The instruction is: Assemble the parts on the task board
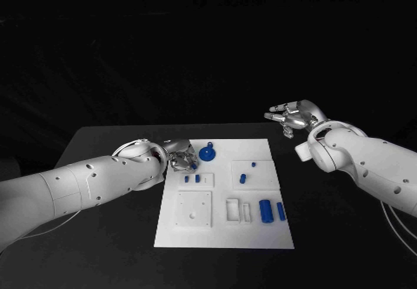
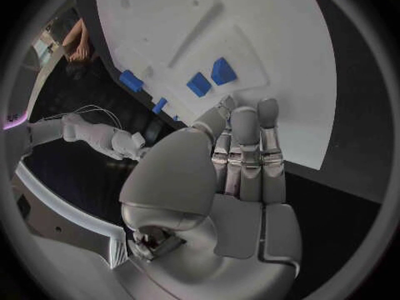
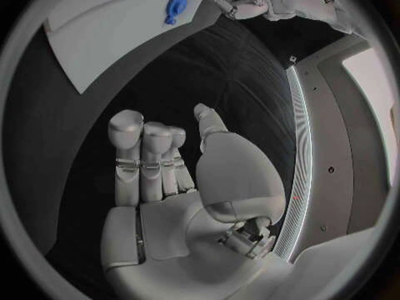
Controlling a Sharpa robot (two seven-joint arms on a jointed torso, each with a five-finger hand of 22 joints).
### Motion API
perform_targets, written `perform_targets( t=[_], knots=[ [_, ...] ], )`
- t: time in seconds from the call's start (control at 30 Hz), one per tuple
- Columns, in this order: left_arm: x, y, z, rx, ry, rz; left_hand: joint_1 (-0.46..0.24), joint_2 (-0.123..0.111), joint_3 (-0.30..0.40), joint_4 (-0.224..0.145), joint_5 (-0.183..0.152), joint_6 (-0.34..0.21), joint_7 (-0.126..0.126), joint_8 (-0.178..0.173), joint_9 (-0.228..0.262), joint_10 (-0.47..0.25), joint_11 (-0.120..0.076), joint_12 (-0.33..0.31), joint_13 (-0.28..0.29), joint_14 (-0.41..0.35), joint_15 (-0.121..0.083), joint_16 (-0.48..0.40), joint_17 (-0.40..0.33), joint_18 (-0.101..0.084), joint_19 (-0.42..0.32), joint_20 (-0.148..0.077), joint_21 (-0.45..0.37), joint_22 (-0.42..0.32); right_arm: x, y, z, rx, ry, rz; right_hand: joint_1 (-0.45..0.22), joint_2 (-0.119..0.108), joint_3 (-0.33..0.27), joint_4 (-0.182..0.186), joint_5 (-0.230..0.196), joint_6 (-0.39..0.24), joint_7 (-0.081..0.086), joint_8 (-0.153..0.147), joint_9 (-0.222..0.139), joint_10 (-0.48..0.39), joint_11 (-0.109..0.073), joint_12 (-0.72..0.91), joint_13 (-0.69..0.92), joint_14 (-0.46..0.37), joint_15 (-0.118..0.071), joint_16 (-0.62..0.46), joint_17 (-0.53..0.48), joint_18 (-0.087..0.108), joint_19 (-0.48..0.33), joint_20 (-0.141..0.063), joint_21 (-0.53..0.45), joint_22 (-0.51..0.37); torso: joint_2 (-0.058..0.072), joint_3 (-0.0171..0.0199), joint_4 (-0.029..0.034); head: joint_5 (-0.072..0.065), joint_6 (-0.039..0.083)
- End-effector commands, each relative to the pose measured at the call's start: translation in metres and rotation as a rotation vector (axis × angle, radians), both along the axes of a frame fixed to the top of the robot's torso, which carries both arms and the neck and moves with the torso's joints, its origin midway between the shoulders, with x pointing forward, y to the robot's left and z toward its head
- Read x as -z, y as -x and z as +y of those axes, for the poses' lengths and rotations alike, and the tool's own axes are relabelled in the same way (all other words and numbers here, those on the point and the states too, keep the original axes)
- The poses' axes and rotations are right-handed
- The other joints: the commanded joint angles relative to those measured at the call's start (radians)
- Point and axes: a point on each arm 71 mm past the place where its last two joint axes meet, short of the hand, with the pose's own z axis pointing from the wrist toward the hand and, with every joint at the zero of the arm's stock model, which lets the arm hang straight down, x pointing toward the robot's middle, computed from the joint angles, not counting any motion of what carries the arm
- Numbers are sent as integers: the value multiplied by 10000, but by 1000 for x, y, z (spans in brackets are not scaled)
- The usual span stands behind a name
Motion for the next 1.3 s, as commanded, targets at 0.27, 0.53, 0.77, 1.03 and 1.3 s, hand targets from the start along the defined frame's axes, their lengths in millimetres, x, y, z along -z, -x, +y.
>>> perform_targets(
  t=[0.27, 0.53, 0.77, 1.03, 1.3],
  knots=[
    [2, 1, -3, 103, 128, -26, -9, -38, -61, -40, -71, -293, 34, 8, -9, -108, 16, 23, -5, -57, 20, 18, 19, 101, 12, 63, -68, 186, 0, 0, 2, -156, 5, -5, -68, 6, 6, -37, 59, -20, -2, -27, 7, -18, -11, -14, 4, 19, 6, -4, -4, 203, 532, 7, -11, 92, 2, -5, 4, 0, 2],
    [2, 1, -2, 73, 138, -13, -44, -119, -22, -64, -73, -447, 28, 6, -12, -208, 45, 23, -6, -85, 40, 23, 17, 115, 5, 85, -91, 192, 0, 0, 1, -149, 7, -3, -68, 6, 6, -37, 59, -20, -2, -27, 7, -18, -11, -14, 4, 19, 6, -4, -4, 203, 532, 7, -11, 92, -3, -4, 1, -1, -5],
    [2, 1, -2, 41, 137, -21, -91, -179, 27, -62, -72, -579, 14, 11, -11, -282, 62, 24, -5, -102, 54, 27, 8, 123, 11, 98, -111, 190, 0, 0, 1, -148, 7, -2, -51, 13, 5, -44, 55, -22, 0, -26, 7, -24, -10, -18, 2, 17, 7, -8, -9, 204, 531, 7, -12, 82, -3, 0, -2, 2, -5],
    [2, 1, -1, -24, 143, -55, -114, -287, 143, -79, -66, -904, -35, 4, -18, -451, 112, 23, -6, -106, 84, 44, -3, 156, 30, 126, -132, 193, 0, 0, 1, -144, 8, -4, -51, 13, 5, -44, 55, -22, 0, -26, 7, -24, -10, -18, 2, 17, 7, -8, -9, 204, 531, 7, -12, 82, -1, 0, -3, -2, -5],
    [1, 0, 1, -110, 192, -92, -108, -356, 231, -90, -59, -1000, -44, 8, -16, -512, 133, 23, -6, -106, 94, 62, -6, 178, 42, 138, -132, 197, 0, 0, 1, -142, 8, -3, -51, 13, 5, -44, 55, -22, 0, -26, 7, -24, -10, -18, 2, 17, 7, -8, -9, 204, 531, 7, -12, 82, 3, -4, 4, -2, -15]
  ],
)
